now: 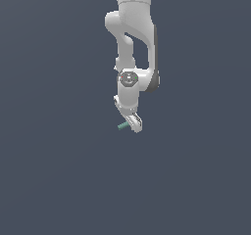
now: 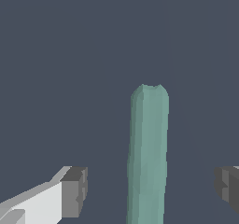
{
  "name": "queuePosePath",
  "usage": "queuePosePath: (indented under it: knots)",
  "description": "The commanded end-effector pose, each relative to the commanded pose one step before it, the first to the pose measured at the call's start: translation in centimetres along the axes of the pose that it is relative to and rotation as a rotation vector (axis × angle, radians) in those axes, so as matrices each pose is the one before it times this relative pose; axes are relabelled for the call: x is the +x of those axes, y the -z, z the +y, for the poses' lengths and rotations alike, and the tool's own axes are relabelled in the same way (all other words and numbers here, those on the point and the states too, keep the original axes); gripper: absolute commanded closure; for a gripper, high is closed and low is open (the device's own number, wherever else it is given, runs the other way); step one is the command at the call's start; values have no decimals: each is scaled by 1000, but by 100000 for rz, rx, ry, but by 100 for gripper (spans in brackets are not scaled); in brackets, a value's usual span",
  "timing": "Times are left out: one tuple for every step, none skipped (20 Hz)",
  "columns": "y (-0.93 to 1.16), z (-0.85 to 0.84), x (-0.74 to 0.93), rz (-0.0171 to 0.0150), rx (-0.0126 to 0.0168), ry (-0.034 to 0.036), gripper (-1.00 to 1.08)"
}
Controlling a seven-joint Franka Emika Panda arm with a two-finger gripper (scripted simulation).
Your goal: Pick up the object and move it to a goal position.
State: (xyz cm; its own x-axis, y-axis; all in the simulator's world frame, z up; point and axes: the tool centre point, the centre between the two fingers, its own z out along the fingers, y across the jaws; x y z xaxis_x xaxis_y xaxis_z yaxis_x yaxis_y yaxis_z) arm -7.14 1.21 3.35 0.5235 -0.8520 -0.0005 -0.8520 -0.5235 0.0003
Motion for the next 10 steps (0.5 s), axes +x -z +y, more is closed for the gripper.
queuePosePath:
  knots:
    - [-1045, 8, -20, 7, 9, -81, -92]
    - [-291, 5, 23, 5, 10, -68, -92]
    - [-241, -14, -5, 0, 0, 0, -92]
    - [-185, -13, -2, 0, 0, 0, -92]
    - [-132, -10, -1, 0, 0, 0, -92]
    - [-78, -7, 0, 0, 0, 0, -92]
    - [-26, -2, 0, 0, 0, 0, -92]
    - [0, 0, 0, 0, 0, 0, 108]
    - [0, 0, 0, 0, 0, 0, 108]
    - [0, 0, 0, 0, 0, 0, 108]
